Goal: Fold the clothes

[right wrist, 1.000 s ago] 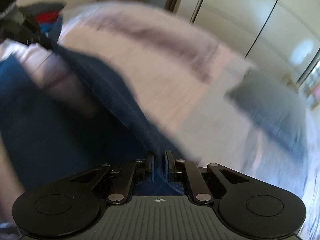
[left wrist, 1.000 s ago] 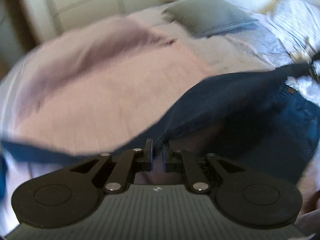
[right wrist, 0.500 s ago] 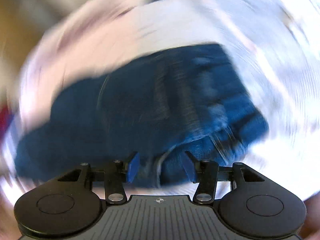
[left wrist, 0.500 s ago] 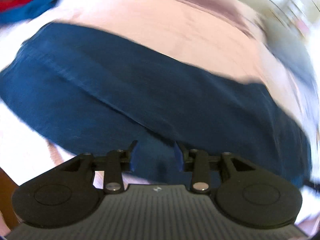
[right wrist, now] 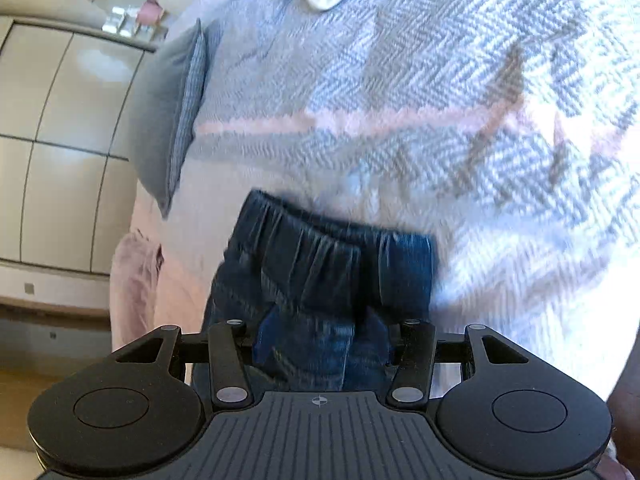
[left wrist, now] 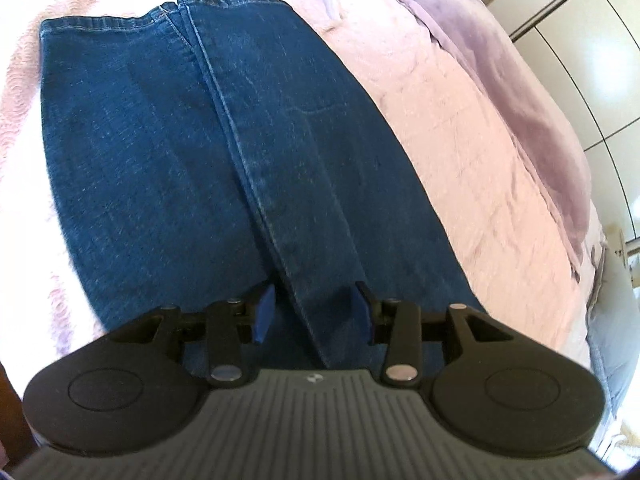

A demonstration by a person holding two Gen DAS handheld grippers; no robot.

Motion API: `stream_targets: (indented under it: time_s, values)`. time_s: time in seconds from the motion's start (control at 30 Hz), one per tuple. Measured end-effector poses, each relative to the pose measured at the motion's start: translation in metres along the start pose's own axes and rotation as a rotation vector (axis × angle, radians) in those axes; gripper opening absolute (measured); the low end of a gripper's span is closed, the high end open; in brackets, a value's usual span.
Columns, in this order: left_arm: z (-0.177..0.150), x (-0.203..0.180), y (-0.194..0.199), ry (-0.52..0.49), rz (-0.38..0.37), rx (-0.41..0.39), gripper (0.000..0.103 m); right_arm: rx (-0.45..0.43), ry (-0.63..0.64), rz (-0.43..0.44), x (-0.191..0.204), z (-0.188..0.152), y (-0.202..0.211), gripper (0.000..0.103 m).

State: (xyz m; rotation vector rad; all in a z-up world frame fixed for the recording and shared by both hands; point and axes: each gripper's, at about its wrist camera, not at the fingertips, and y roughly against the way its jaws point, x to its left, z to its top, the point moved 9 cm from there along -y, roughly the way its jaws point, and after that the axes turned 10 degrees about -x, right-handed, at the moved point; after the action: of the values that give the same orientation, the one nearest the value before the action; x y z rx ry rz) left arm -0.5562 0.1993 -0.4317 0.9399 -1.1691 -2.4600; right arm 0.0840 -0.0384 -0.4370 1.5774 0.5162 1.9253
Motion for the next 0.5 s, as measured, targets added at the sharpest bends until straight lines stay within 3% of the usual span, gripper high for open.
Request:
stream_targets:
  time_s: [0.07,0.1,0.13,0.2,0.37,0.43,0.5]
  values:
    - [-0.001,-0.002,-0.003,-0.021,-0.011,0.001,0.033,0.001,-0.003,0.024,0.001,0.004,-0.002,0.051]
    - [-0.001,-0.003,-0.005,-0.040,-0.017,0.001,0.021,0.003,0.007,0.032,0.003,0.005,-0.002,0.049]
    - [0.001,-0.006,-0.005,-0.056,-0.026,0.001,0.007,0.002,0.048,0.020,0.004,0.007,-0.001,0.024]
    - [0.005,-0.010,-0.004,-0.076,-0.051,-0.010,0.003,0.000,0.142,-0.008,0.007,0.009,0.004,0.017]
    - [0.018,-0.027,0.061,-0.228,-0.160,-0.184,0.003,-0.034,0.236,0.112,0.040,0.024,0.039,0.011]
    - [0.006,-0.017,0.080,-0.293,-0.141,-0.195,0.003,-0.012,0.250,0.093,0.035,0.027,0.045,0.011]
    - [-0.014,0.001,0.073,-0.334,-0.067,-0.148,0.003,0.030,0.264,0.013,0.014,0.024,0.039,0.011]
